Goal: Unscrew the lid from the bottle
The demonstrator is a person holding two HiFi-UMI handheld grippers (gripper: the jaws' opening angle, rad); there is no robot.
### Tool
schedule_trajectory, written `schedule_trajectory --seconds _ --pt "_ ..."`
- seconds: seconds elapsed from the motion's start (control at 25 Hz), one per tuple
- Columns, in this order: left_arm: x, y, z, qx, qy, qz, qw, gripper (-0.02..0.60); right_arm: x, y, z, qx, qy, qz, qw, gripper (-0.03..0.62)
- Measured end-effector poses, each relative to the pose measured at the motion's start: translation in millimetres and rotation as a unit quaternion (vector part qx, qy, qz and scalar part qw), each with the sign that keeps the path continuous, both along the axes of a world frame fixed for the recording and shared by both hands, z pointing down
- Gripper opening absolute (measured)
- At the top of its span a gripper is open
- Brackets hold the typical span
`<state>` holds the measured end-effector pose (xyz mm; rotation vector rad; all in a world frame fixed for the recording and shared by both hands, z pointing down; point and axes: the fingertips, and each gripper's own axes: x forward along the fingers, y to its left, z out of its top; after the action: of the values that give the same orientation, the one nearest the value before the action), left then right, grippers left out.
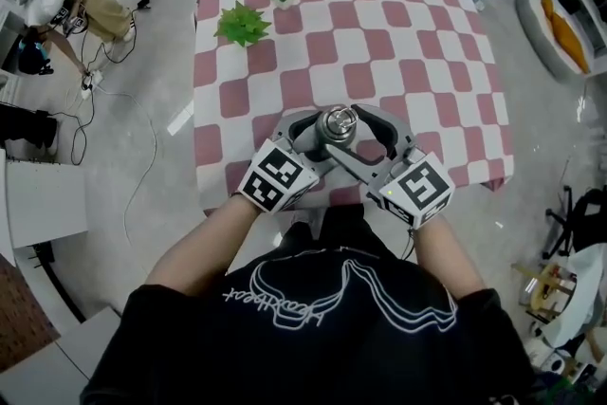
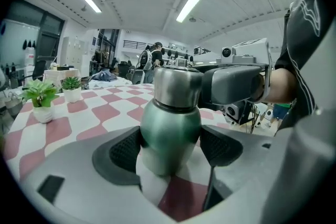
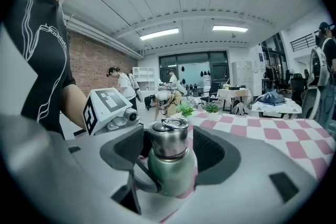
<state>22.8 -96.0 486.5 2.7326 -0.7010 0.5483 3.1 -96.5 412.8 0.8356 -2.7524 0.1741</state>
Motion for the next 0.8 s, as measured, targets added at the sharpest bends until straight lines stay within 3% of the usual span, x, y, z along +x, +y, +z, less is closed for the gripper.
schedule_trajectory --seconds 0.36,0.8 --pt "1.5 -1.3 0.3 -0.003 -0.005 -0.022 0.9997 0.353 -3.0 -1.9 2.1 0.002 0.005 0.021 1.0 0.239" --pt "1.5 0.4 2.2 -0.004 -0.008 0.005 0.9999 0.353 -2.8 -0.7 3.0 -0.003 0.019 -0.023 1.0 0.244"
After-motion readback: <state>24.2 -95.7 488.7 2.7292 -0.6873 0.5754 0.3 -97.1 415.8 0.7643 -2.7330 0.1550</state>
